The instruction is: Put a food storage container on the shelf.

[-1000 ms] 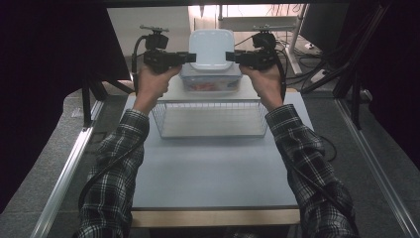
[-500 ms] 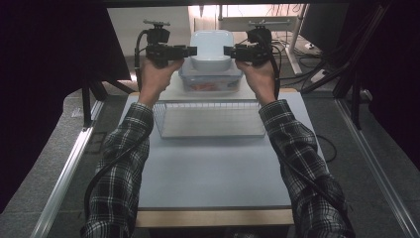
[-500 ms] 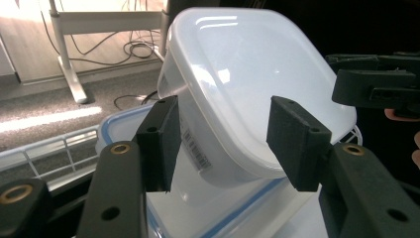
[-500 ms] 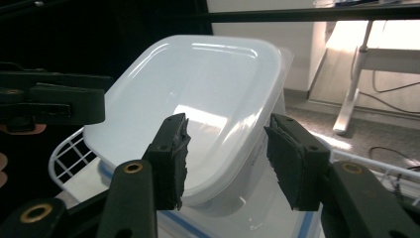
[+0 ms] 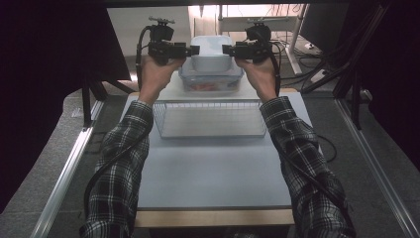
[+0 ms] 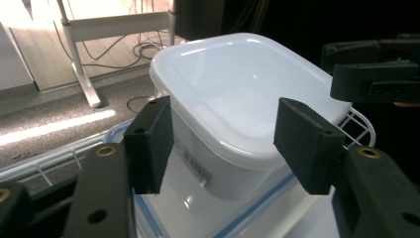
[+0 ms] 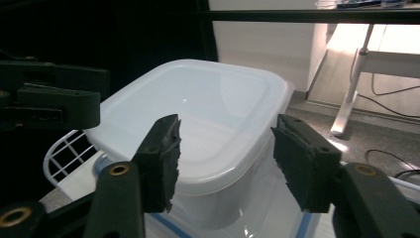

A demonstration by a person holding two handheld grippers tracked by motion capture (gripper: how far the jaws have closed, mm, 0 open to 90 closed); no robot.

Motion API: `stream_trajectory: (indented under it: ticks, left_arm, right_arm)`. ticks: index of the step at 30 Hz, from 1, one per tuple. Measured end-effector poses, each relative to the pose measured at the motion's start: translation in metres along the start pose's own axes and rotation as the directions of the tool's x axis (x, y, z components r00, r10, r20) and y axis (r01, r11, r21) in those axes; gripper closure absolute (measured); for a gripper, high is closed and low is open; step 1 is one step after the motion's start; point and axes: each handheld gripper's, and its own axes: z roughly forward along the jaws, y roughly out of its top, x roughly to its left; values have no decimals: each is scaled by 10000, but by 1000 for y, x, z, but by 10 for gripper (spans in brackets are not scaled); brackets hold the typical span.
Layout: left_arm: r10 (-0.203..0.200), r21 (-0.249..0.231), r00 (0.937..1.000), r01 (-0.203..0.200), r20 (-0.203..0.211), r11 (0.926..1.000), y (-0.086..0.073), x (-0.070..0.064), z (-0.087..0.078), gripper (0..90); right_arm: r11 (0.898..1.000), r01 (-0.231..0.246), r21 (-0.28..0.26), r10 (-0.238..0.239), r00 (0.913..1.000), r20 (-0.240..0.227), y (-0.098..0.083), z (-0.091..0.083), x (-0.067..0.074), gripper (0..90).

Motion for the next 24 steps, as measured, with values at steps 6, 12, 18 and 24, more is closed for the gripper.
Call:
stream_trajectory:
  ticks: [6,12,18,24]
  left_arm:
    - [442,224,9986,-448,278,9987,0,-8,-15,289]
    - [724,505,9963,-748,471,9959,-12,-13,-22,226]
    - [962,917,9930,-1022,682,9905,-31,-14,-19,151]
    - [878,940,9922,-960,886,9909,-42,-13,-19,119]
  right_arm:
    - [9993,335,167,-329,9987,-383,-2,-11,4,293]
    - [9985,453,300,-431,9966,-705,-8,-20,5,233]
    - [9964,725,448,-686,9942,-827,-20,-26,4,187]
    - [9956,794,495,-742,9923,-989,-30,-28,2,144]
